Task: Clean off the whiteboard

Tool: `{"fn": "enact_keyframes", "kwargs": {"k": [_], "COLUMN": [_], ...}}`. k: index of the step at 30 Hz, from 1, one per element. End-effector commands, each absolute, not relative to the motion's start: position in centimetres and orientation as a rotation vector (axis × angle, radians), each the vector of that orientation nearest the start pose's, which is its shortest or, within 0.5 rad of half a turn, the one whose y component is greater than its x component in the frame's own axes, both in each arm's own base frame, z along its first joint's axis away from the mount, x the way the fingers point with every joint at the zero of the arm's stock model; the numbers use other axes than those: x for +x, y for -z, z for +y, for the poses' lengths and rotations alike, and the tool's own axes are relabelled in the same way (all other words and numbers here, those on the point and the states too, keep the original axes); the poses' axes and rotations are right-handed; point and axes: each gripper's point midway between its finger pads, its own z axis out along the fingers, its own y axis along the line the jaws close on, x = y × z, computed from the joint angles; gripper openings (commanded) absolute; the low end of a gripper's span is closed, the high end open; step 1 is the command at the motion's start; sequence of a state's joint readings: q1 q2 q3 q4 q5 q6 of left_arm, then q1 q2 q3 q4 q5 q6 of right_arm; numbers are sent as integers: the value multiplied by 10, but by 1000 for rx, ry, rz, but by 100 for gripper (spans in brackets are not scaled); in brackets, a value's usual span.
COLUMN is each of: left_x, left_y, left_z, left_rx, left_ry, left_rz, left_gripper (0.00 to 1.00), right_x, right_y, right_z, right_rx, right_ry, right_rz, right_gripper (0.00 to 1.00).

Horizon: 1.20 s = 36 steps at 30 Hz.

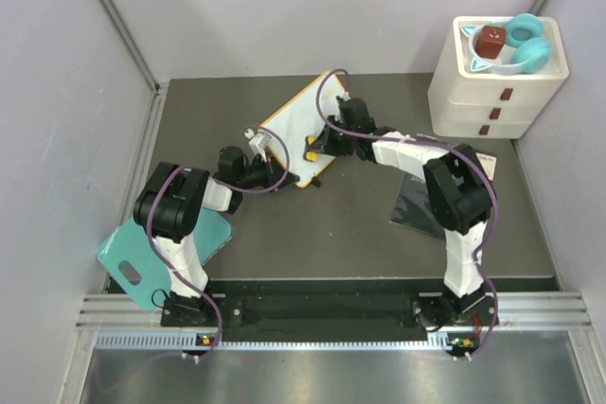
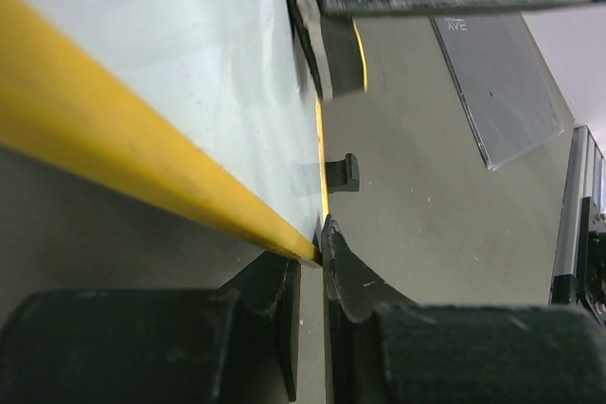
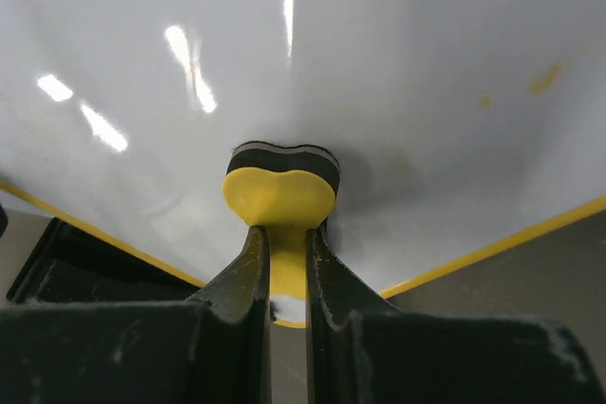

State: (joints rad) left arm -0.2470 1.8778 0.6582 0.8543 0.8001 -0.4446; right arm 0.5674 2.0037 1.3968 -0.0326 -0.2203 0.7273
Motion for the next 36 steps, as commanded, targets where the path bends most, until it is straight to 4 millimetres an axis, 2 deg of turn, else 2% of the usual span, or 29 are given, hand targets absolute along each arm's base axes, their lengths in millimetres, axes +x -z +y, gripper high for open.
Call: {"fn": "enact_keyframes", "kwargs": {"k": [1, 6, 8, 16, 17, 28, 31, 32, 33, 35, 36], "left_x": [284, 284, 284, 283, 283, 281, 280, 280, 281, 280, 280], "left_y": [-39, -40, -40, -39, -40, -39, -39, -39, -39, -39, -39], "left_z": [-259, -259, -260, -260, -260, -260, -260, -260, -260, -260, -260], "left_rx": [699, 700, 702, 701, 703, 702, 703, 705, 703, 705, 706], "left_ry": [1415, 1416, 1415, 1417, 1416, 1417, 1418, 1417, 1416, 1416, 1418], "left_rz": [1986, 1984, 1983, 1988, 1985, 1990, 1992, 1989, 1991, 1991, 1991], "left_gripper": [0, 0, 0, 0, 0, 0, 0, 0, 0, 0, 0], "right_x": [437, 466, 470, 499, 507, 547, 558, 563, 564, 569, 567], "right_y": [-7, -15, -17, -51, -62, -110, -129, -142, -141, -158, -159], "right_z": [263, 236, 231, 235, 237, 247, 261, 266, 271, 281, 290], "right_rx": [272, 345, 351, 295, 288, 255, 197, 180, 164, 126, 99], "right_ry": [-582, -555, -543, -530, -539, -642, -719, -747, -780, -831, -865], "right_rz": [2555, 2518, 2516, 2449, 2423, 2326, 2279, 2251, 2253, 2221, 2221], "right_gripper": [0, 0, 0, 0, 0, 0, 0, 0, 0, 0, 0]}}
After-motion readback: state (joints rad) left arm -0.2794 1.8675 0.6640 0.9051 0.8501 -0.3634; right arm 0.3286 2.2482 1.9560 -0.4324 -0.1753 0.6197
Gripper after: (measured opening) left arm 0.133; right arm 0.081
